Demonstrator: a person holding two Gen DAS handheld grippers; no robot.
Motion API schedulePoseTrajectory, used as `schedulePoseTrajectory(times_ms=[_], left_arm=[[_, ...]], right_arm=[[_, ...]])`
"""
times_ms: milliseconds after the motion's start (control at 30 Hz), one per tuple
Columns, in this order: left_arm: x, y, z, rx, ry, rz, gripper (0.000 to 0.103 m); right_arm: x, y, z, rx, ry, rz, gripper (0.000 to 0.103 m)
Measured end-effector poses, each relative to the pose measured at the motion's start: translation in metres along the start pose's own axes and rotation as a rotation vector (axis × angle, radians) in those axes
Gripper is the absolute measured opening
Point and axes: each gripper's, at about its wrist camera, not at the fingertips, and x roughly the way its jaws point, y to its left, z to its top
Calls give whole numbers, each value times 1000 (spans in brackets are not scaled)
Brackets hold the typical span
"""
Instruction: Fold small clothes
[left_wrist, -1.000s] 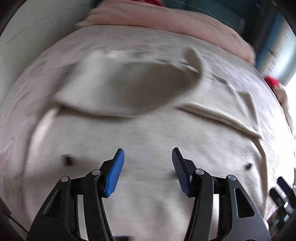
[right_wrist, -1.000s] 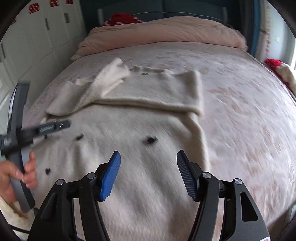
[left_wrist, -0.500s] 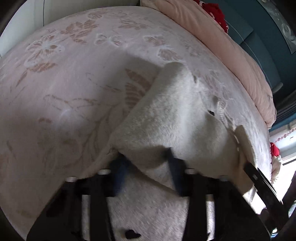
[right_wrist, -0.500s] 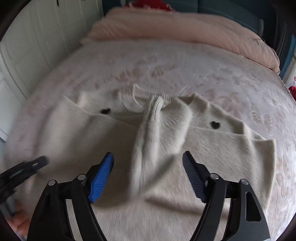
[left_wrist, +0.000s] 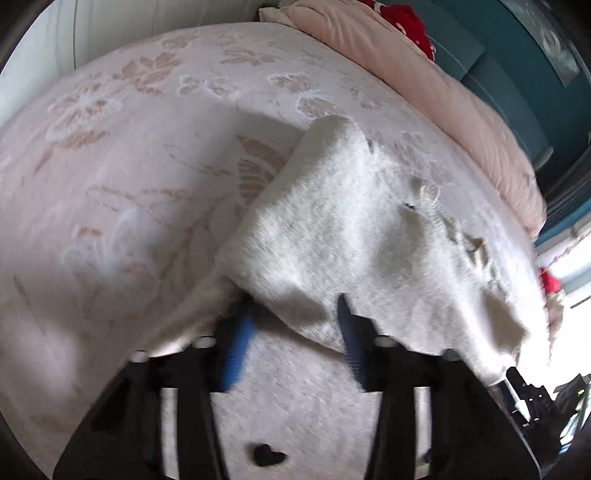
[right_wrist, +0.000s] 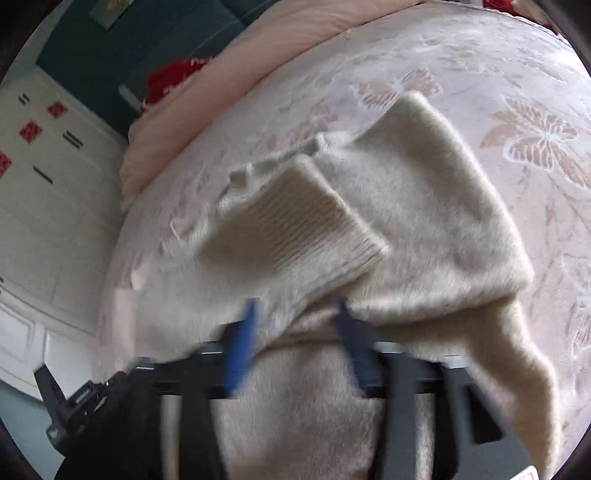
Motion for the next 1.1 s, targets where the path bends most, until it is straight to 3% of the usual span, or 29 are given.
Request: schedulePoseTrajectory(times_ms=[133, 167, 200, 233, 267, 400, 467, 500, 533, 567, 667, 833, 867, 933, 1000, 1100], left_arm=[[6, 7, 8, -106, 3, -20, 53], [7, 8, 9, -121, 0, -32, 45], [9, 6, 11, -124, 3, -43, 18], [11, 5, 14, -117, 13, -47, 5], [9, 2, 18, -110, 13, -51, 6], [-45, -18, 31, -24, -150, -90, 6], [-53, -20, 34, -24, -166, -107, 6], [-48, -20, 33, -27, -146, -116, 6], [-38, -20, 31, -15, -128, -100, 6], [-19, -22, 26, 5, -101, -50, 6], [16, -17, 10, -6, -1, 2, 6], [6, -21, 2, 31, -35, 14, 6], [8, -22, 2, 39, -29, 19, 7], [21, -22, 0, 40, 10, 39, 7], [26, -24, -2, 67, 5, 69, 8], [17, -36, -10, 149, -1, 120, 11]], right_arm=[[14, -6, 17, 12, 7, -27, 67], [22, -5, 19, 16, 18, -14, 45], [28, -3, 25, 16, 30, -7, 27], [32, 0, 29, 18, 57, 14, 9], [30, 3, 33, 25, 52, 44, 9], [-55, 54, 55, -105, -193, 200, 9], [-88, 61, 57, -158, -294, 201, 8], [-89, 58, 58, -173, -305, 179, 8], [-77, 51, 57, -197, -284, 112, 8], [-47, 36, 55, -211, -207, 6, 8], [22, -14, 39, -90, 25, -81, 8], [-21, 1, 41, -117, -111, 9, 8], [-23, 1, 42, -133, -117, -11, 8], [5, -14, 38, -140, -20, -100, 8], [23, -25, 34, -115, 46, -112, 8], [-9, -10, 32, -160, -40, -145, 18]])
